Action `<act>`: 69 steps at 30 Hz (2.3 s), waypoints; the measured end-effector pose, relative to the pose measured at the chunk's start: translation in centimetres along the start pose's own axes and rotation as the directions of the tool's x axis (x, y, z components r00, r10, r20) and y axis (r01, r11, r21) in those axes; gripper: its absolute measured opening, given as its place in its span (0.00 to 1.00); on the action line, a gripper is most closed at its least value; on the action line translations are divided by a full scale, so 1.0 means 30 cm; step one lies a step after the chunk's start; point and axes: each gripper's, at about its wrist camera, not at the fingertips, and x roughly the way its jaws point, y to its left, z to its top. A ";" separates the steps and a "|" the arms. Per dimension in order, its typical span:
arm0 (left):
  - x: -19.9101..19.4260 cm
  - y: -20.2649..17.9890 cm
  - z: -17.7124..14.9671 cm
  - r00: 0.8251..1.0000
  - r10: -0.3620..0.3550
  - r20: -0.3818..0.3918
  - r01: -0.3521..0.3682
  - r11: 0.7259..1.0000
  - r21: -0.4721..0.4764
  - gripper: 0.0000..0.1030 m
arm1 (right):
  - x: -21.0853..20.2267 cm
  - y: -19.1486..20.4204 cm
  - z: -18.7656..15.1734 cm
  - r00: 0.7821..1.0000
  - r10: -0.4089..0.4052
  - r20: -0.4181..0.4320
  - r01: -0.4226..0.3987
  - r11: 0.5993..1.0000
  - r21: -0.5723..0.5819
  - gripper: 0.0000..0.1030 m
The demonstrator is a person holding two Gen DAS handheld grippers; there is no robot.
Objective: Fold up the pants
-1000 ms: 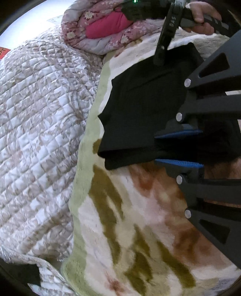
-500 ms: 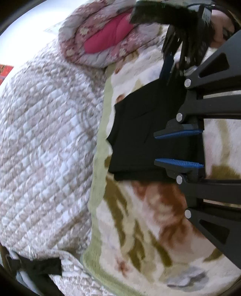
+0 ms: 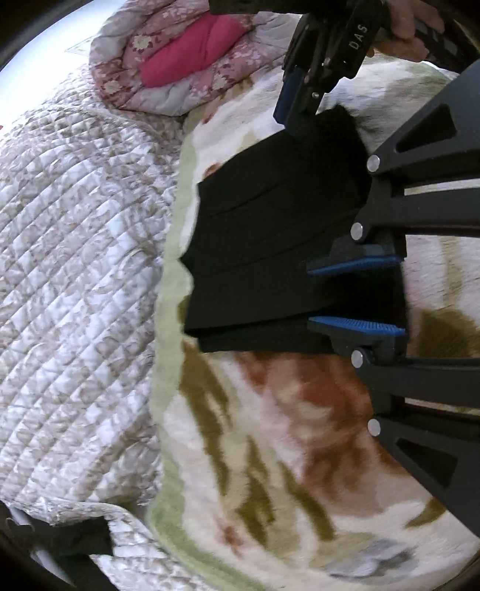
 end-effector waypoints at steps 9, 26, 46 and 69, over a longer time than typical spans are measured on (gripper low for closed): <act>0.110 -0.022 0.179 0.999 0.014 0.051 -0.016 0.999 0.045 0.26 | 0.150 -0.052 0.122 1.000 -0.027 -0.001 0.027 0.999 -0.027 0.33; 0.164 0.022 0.168 0.999 0.051 0.001 -0.051 0.999 0.011 0.26 | 0.109 -0.043 0.080 0.999 -0.035 -0.034 0.035 0.999 -0.005 0.28; 0.041 -0.039 -0.084 1.000 0.027 0.007 -0.027 0.998 0.050 0.27 | 0.098 0.107 -0.109 0.997 -0.055 -0.046 0.050 0.995 -0.088 0.31; -0.040 -0.056 -0.200 0.993 0.058 -0.103 -0.059 0.998 -0.005 0.26 | -0.076 0.131 -0.194 0.994 -0.079 -0.071 0.074 0.995 -0.069 0.50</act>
